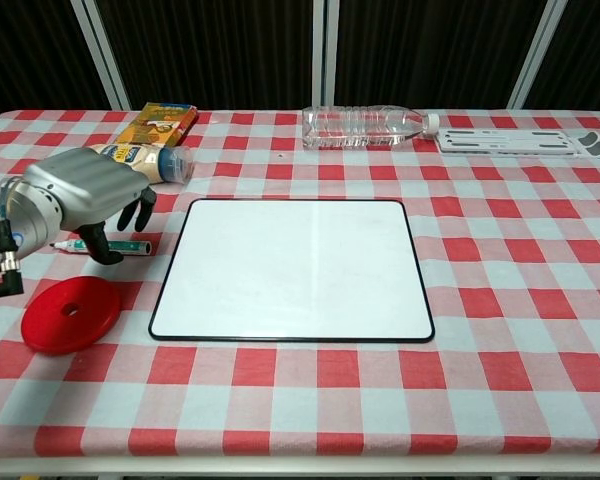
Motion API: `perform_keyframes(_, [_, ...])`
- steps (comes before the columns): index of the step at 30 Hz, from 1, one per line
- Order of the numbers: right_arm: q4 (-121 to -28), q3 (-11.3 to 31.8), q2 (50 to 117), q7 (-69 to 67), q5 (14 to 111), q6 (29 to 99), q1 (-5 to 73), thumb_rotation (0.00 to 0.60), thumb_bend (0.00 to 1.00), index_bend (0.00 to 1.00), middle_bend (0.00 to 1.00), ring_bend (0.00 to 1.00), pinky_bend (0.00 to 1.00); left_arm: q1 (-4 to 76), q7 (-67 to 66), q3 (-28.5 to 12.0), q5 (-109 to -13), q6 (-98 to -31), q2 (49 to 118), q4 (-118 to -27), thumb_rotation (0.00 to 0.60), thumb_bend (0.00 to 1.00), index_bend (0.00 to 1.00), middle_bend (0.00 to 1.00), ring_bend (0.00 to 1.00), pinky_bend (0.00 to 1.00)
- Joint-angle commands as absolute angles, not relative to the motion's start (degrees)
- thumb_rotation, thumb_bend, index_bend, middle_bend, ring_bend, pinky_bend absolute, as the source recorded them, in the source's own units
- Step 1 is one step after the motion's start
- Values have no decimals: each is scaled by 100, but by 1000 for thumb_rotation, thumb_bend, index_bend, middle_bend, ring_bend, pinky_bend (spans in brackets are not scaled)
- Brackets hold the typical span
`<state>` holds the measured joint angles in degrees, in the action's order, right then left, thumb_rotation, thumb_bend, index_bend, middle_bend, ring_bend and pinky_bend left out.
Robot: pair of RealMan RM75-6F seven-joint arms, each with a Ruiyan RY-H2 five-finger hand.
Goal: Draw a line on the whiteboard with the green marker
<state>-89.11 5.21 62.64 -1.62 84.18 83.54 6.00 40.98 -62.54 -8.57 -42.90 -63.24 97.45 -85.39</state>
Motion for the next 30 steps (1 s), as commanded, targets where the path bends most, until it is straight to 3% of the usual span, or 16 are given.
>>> perform_keyframes(1, [-8902,520,6266,-179,8419,8348,603,600,146,0,22,0,0,4178,-6301,-858,-4105,-6345,9794,-8466,600,249,462,471,801,952])
perform_keyframes(30, [-8882,512,6252,-249,8385,8270,613,600,146,0,22,0,0,4452,-5950,-619,-3693,-6331,9884,-8154,600,315,506,512,810,952])
